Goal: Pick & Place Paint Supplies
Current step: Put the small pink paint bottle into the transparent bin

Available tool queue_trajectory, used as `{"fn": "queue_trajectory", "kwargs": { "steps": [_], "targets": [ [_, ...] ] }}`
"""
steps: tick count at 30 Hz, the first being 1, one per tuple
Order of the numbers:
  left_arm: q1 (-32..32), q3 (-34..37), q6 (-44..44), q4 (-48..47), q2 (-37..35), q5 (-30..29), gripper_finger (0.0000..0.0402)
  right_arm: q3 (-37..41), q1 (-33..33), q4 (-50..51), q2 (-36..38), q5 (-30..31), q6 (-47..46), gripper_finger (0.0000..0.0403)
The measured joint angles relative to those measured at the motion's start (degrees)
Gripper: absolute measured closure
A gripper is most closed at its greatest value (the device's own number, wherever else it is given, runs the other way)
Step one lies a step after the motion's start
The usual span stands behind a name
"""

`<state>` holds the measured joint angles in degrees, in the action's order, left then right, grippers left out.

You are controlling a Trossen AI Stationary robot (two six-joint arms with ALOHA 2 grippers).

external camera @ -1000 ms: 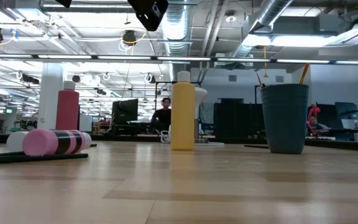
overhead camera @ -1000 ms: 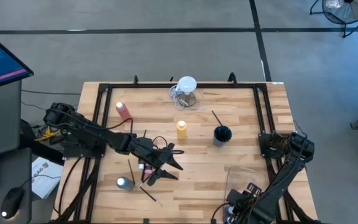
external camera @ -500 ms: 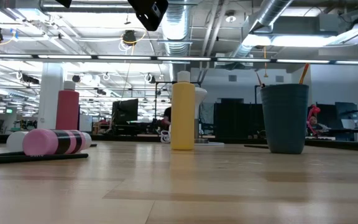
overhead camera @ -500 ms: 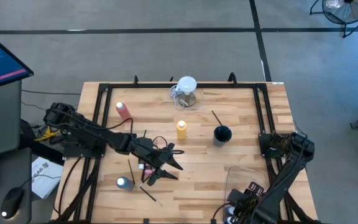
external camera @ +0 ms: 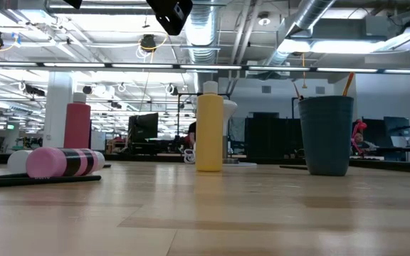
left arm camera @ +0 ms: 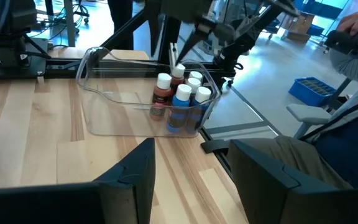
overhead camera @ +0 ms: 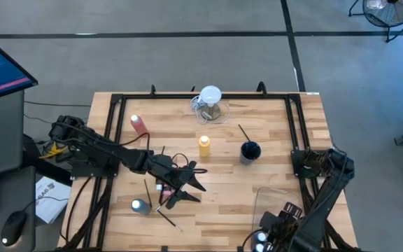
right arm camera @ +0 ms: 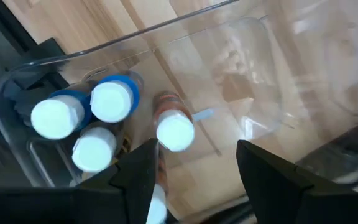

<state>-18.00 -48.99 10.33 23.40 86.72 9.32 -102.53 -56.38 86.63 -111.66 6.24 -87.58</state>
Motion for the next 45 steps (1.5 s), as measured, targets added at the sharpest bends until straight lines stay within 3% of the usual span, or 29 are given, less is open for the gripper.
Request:
{"fn": "queue_trajectory", "kwargs": {
  "steps": [11,15,18,20,24,27,31,35,41,45],
  "targets": [
    [-0.4,0.0,-2.5,0.2,0.0,0.0,0.0238,-10.6,1.4,1.7,0.0,2.7,11.4,0.0193],
    [-2.7,0.0,-1.4,0.2,0.0,0.0,0.0238,-12.1,2.9,3.4,0.1,-1.8,7.6,0.0195],
    [-5.2,0.0,-0.6,0.3,0.0,0.0,0.0238,-12.1,3.9,3.4,0.1,-1.0,8.2,0.0197],
    [-7.2,0.0,-0.5,0.7,0.0,0.0,0.0238,-12.1,4.4,3.4,0.1,1.9,14.5,0.0197],
    [-10.8,0.0,-0.4,2.1,0.0,-0.1,0.0238,-11.8,4.7,3.3,0.5,14.6,21.5,0.0197],
    [-13.6,0.0,0.3,3.1,0.0,-2.0,0.0238,-9.1,5.3,1.5,4.1,16.4,23.9,0.0197],
    [-16.9,0.0,0.7,3.8,0.0,-6.3,0.0238,-1.8,5.1,-10.1,11.0,19.6,30.5,0.0197],
    [-18.8,0.0,0.7,4.1,0.0,-10.2,0.0238,9.7,5.7,-30.0,20.1,18.7,42.7,0.0198],
    [-19.7,0.0,1.1,4.6,-0.2,-19.6,0.0238,25.1,14.5,-57.1,33.9,5.5,61.6,0.0198],
    [-19.7,0.0,0.6,3.3,-1.8,-31.5,0.0238,28.9,20.2,-65.8,37.8,5.0,71.9,0.0198]
  ]
}}
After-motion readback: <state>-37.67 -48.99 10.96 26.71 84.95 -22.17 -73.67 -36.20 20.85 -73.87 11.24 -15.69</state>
